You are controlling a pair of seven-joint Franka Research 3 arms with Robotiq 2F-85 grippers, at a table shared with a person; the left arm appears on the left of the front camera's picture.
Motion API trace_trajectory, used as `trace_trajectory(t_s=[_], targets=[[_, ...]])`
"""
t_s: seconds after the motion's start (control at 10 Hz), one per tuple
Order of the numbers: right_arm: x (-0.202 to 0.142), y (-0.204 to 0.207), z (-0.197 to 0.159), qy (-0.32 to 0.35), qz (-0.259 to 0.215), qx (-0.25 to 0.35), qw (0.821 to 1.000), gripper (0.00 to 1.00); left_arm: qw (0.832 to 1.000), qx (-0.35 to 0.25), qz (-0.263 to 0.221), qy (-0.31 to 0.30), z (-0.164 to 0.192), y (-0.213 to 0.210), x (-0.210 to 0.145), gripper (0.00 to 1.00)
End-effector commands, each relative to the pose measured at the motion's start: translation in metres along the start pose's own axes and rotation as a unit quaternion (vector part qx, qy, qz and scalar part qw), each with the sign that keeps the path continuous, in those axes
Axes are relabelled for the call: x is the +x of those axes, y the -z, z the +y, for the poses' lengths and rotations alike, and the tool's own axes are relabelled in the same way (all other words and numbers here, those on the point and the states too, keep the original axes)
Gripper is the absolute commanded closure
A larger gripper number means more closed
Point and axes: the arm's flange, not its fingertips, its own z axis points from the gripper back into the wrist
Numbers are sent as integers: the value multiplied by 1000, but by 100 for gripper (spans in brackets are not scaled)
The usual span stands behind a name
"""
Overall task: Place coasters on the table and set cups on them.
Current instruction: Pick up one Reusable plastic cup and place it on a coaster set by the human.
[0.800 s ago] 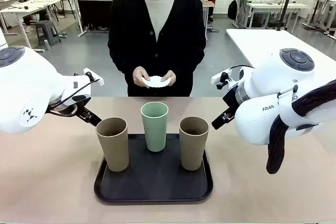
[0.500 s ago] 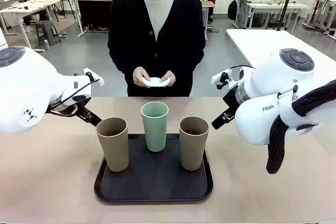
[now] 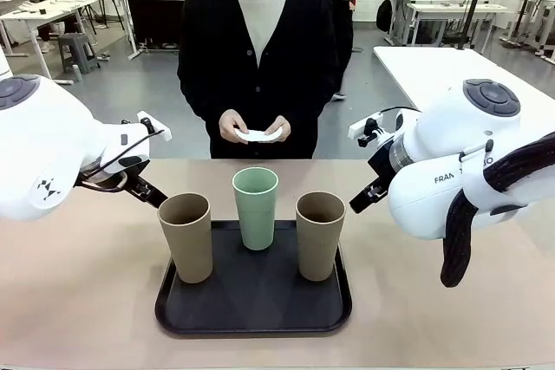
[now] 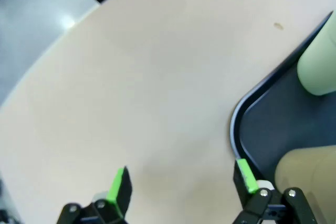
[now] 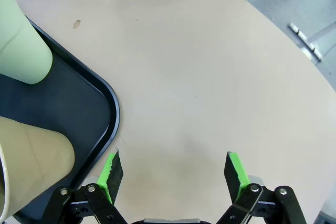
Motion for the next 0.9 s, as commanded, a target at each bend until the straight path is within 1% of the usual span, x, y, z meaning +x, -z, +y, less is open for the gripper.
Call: trace_trajectory(t_s=[0.0,0.4,0.5,0.6,0.7,0.8], targets=[[0,0,0,0,0,0,1000,0,1000,0,0,0,0,0,0,0],[0,0,0,0,0,0,1000,0,1000,0,0,0,0,0,0,0],[10,-23,1,14,18,-34,999,0,1000,0,0,0,0,0,0,0],[10,-62,8,0,18,-58,998,0,1000,26,-1,16,1,-36,-1,0],[8,-105,18,-7,21,-63,998,0,1000,22,18,8,6,-79,-2,0],[-2,-135,25,-8,35,-56,998,0,999,25,30,17,1,-105,-13,0]])
